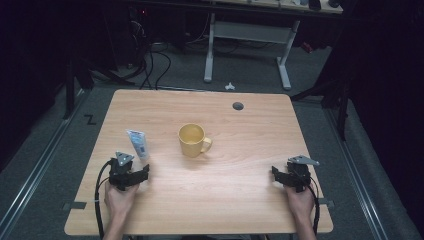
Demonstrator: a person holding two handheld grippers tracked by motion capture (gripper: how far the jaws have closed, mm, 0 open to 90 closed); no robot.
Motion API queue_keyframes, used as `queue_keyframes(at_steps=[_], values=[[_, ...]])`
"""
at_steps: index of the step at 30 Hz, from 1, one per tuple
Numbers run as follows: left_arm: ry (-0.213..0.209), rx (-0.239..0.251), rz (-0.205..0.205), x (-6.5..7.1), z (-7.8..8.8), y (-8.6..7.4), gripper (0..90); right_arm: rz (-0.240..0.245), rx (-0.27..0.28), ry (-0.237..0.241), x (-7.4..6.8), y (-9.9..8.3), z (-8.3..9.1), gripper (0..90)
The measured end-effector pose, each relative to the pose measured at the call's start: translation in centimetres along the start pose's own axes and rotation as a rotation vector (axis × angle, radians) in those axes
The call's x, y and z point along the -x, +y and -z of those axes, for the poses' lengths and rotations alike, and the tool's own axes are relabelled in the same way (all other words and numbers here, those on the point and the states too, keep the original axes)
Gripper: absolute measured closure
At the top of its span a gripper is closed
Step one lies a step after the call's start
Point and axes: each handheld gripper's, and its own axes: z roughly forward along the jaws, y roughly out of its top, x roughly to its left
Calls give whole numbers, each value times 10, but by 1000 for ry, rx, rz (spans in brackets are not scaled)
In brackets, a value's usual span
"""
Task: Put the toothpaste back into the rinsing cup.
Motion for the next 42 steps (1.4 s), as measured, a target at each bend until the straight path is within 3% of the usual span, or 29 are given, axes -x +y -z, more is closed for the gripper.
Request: queue_keyframes(at_steps=[10, 16, 22, 26, 30, 42], values=[[21, 30, 11, 1, 2, 25, 265, 1, 0, 2, 0, 0, 0, 314], [6, 56, 34, 2, 2, 38, 268, 1, 0, 2, 0, 0, 0, 314], [18, 63, 38, 1, -1, 48, 265, 2, 0, 3, 0, 0, 0, 314], [10, 69, 80, -3, -4, 50, 286, 2, 0, 3, 0, 0, 0, 314], [8, 76, 95, -4, -7, 50, 311, 2, 0, 3, 0, 0, 0, 314], [18, 85, 75, 0, -13, 49, 446, 2, 0, 3, 0, 0, 0, 314]])
